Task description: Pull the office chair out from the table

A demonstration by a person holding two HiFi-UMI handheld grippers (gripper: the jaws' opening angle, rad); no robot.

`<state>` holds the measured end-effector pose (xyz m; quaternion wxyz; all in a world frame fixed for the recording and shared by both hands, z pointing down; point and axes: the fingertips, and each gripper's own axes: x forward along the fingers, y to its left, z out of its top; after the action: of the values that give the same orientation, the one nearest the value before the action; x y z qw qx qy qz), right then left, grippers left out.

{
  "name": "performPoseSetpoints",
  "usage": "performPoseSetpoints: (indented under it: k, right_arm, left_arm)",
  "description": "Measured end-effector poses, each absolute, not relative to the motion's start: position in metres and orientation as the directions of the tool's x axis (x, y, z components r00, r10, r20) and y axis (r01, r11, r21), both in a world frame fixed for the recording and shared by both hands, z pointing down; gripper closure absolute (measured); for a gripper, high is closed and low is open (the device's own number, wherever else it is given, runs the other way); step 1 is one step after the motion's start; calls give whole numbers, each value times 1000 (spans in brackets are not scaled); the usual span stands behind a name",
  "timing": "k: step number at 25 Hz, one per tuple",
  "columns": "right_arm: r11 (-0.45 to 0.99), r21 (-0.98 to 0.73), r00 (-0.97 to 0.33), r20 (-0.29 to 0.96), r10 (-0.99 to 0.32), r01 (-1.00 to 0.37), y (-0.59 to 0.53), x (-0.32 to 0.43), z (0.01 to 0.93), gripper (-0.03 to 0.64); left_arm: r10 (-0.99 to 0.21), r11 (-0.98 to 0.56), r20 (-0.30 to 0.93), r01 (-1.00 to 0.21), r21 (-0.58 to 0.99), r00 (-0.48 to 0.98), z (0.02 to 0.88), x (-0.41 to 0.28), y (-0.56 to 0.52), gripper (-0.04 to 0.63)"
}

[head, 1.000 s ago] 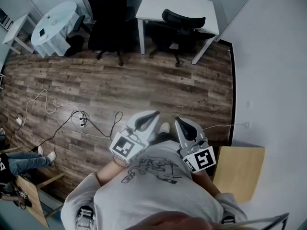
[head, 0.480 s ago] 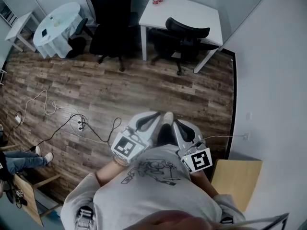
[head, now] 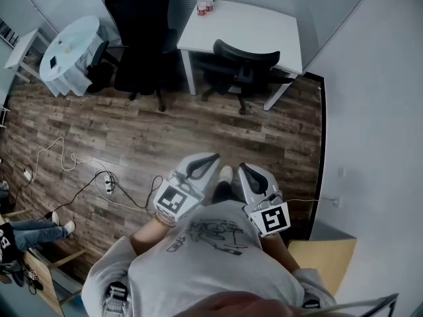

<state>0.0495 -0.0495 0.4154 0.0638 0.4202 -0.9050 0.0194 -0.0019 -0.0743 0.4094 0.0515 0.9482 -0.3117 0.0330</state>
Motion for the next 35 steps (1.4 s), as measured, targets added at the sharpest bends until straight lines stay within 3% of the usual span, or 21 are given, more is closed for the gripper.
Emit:
performPoseSetpoints:
  k: [7, 13, 18, 26, 35]
  right_arm:
    - [650, 38, -643, 115, -758, -759, -140, 94, 409, 577]
    - [675, 107, -655, 174, -735, -730, -215, 127, 428, 569]
    - [700, 175, -651, 265, -711, -693, -276, 148, 452, 545]
    - [725, 335, -607, 399, -687, -601, -369, 178, 506, 505]
    - [767, 454, -527, 557, -642, -454, -451, 195, 592, 452]
  left_arm:
    - [-603, -791, 131, -611, 26, 787, 412, 36, -165, 576]
    - [-617, -787, 172, -606, -116, 768, 423, 59, -242, 554]
    - [-642, -766, 275, -586, -263, 715, 457, 66, -312, 543]
    - [-613, -788, 467, -449, -421, 638, 540, 82, -410, 514]
    - [-586, -802, 632, -255, -540, 507, 618, 83, -489, 434]
